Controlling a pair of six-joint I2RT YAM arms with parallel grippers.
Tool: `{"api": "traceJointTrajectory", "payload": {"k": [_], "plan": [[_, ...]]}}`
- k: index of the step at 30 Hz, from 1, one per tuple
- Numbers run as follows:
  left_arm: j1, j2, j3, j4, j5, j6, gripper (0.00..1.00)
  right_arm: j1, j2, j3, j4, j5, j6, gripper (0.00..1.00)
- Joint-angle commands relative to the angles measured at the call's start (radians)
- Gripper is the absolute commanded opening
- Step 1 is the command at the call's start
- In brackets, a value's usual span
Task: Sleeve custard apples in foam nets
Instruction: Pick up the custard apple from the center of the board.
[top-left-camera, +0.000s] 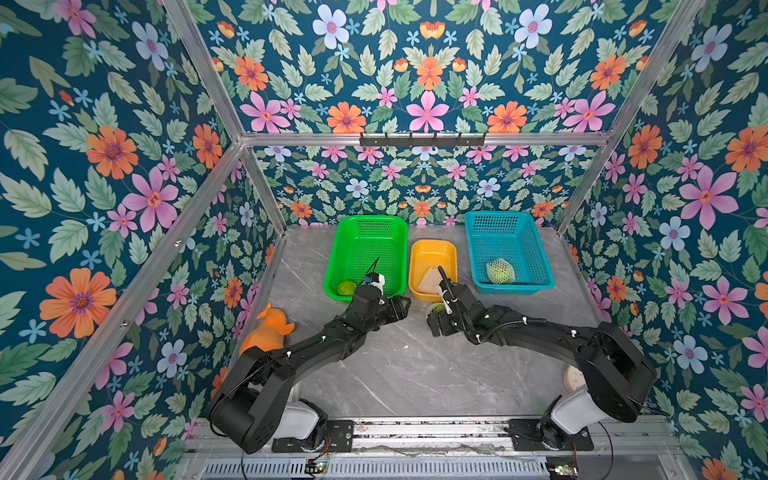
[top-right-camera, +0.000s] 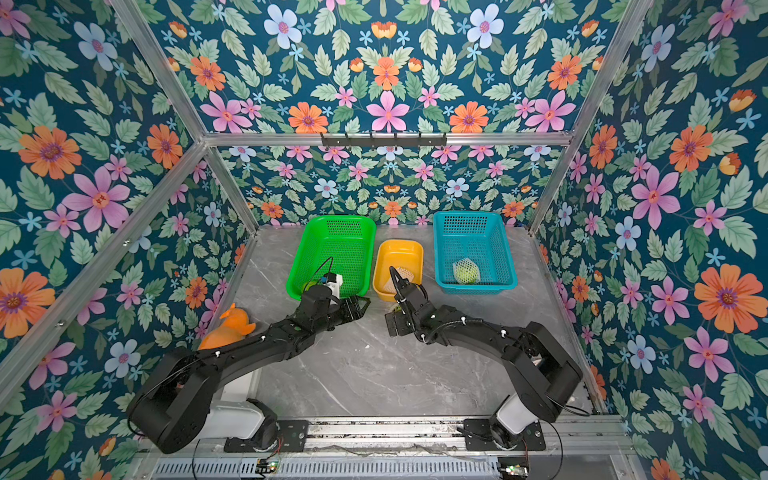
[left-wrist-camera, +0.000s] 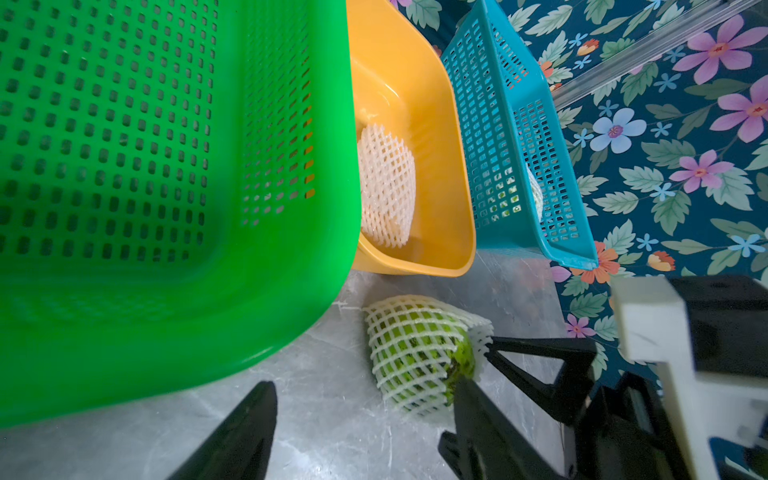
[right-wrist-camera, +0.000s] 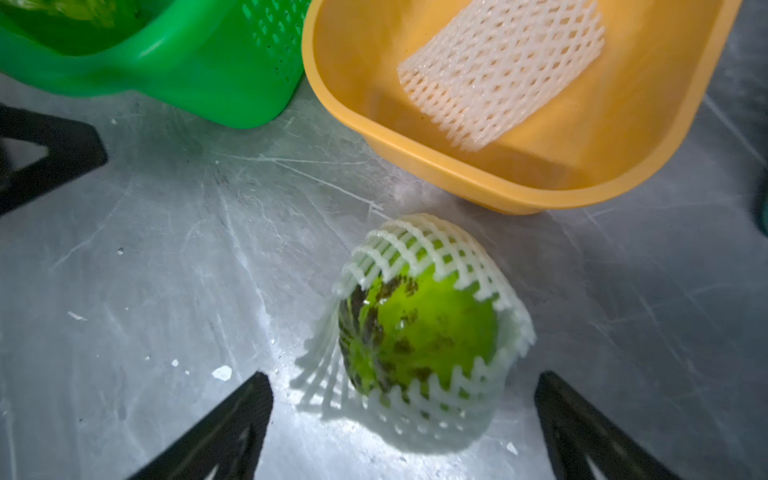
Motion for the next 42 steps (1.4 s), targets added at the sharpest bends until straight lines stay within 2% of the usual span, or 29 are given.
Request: {"api": "traceJointTrajectory", "payload": {"k": [1, 4, 10, 16, 19, 28, 31, 37, 42], "plan": [[0.004, -0.010, -0.005, 0.020, -0.001, 0.014, 0.72, 0.019, 0.036, 0.023, 0.005, 0.082, 0.034, 0.99], [0.008, -0.022, -0.011, 0.018, -0.005, 0.015, 0.72, 0.031, 0.060, 0.028, 0.036, 0.118, 0.051, 0.99], [0.014, -0.035, -0.016, 0.008, -0.008, 0.022, 0.72, 0.031, 0.115, 0.041, 0.035, 0.154, 0.063, 0.91], [0.017, -0.032, -0.012, 0.010, -0.001, 0.022, 0.72, 0.032, 0.156, 0.063, 0.015, 0.176, 0.065, 0.90], [0.020, -0.034, -0.012, 0.007, -0.002, 0.024, 0.72, 0.031, 0.155, 0.064, 0.021, 0.177, 0.066, 0.90], [0.023, -0.032, -0.016, 0.007, -0.004, 0.020, 0.72, 0.026, 0.110, 0.062, 0.013, 0.149, 0.060, 0.79], [0.023, -0.033, -0.019, 0.008, -0.004, 0.023, 0.72, 0.002, 0.081, 0.067, -0.017, 0.078, 0.079, 0.78], [0.025, -0.042, -0.002, -0.014, -0.004, 0.082, 0.72, -0.099, -0.007, 0.138, -0.188, -0.199, 0.138, 0.77], [0.025, -0.071, 0.023, -0.039, 0.039, 0.179, 0.82, -0.207, -0.055, 0.167, -0.271, -0.465, 0.226, 0.77]]}}
